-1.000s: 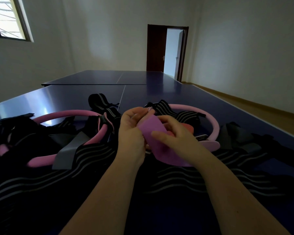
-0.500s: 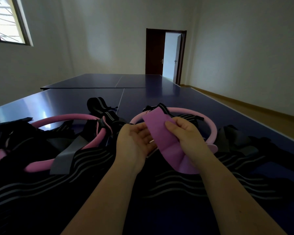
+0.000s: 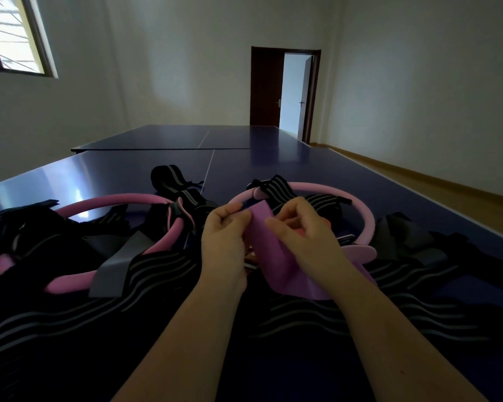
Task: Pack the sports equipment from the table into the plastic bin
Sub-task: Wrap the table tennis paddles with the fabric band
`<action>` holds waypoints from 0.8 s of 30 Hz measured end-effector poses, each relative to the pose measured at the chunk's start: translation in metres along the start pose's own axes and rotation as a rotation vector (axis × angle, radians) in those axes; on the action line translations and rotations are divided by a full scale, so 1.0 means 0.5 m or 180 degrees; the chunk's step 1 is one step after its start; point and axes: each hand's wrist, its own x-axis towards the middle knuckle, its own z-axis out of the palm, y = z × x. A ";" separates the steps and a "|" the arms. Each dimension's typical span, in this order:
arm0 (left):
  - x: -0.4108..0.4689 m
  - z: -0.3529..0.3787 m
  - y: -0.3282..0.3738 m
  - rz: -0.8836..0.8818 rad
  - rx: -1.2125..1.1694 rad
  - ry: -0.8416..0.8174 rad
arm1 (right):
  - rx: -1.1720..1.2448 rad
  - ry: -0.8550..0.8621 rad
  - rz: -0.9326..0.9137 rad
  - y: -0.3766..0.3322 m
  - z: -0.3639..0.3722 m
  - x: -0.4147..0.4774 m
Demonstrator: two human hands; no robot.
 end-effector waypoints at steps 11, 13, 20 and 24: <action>-0.017 0.025 -0.007 -0.0748 -0.0435 -0.0954 | 0.0910 0.0428 0.0146 -0.004 -0.006 0.008; -0.015 0.026 -0.015 -0.0579 -0.0435 -0.0916 | 0.0981 0.0365 0.0210 -0.003 -0.004 0.009; -0.014 0.045 0.027 0.0042 -0.0527 -0.0488 | 0.0648 -0.0279 0.0091 0.003 -0.002 0.000; -0.007 0.095 0.083 0.0449 -0.0193 -0.0675 | 0.1049 -0.0322 0.0083 -0.014 -0.018 -0.004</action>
